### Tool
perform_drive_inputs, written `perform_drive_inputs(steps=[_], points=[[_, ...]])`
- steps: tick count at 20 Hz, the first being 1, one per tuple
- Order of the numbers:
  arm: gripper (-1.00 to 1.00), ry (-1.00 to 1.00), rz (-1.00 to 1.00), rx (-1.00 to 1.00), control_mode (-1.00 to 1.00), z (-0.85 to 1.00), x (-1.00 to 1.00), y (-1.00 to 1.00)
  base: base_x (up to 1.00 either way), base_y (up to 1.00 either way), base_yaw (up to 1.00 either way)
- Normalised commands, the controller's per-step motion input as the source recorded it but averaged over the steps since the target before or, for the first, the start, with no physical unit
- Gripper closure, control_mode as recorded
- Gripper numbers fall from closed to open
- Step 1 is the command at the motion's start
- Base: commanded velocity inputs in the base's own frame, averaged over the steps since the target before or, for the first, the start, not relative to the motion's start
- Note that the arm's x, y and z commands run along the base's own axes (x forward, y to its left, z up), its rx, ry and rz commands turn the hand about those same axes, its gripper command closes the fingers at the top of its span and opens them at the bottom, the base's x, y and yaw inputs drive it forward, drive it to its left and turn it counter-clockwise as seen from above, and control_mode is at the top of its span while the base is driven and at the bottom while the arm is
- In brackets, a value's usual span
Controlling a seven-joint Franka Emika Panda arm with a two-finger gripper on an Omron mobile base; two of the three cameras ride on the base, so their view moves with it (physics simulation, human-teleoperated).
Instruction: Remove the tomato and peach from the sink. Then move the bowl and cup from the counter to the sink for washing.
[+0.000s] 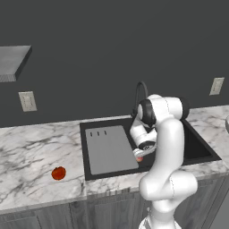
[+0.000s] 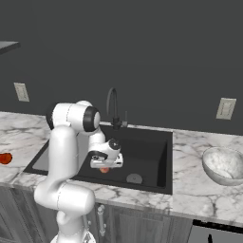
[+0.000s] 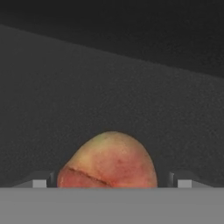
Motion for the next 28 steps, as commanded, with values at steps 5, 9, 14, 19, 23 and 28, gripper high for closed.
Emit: perform_drive_inputs(steps=[5,9,14,19,23,28], points=[[-1.0,0.0,0.0,0.0,-1.0,-0.05,0.1,0.04,0.0,0.0,0.0],[-1.0,0.0,0.0,0.0,-1.0,-0.1,0.08,0.05,0.0,0.0,0.0],[-1.0,0.0,0.0,0.0,-1.0,-0.13,0.07,0.05,0.0,0.0,0.0],[-1.0,0.0,0.0,0.0,-1.0,-0.21,0.04,0.17,0.0,0.0,0.0],[1.0,0.03,0.0,0.0,-1.0,-0.24,-0.03,0.15,0.0,0.0,0.0],[1.0,0.04,-0.01,0.0,-1.0,-0.16,-0.08,0.02,0.0,0.0,0.0]])
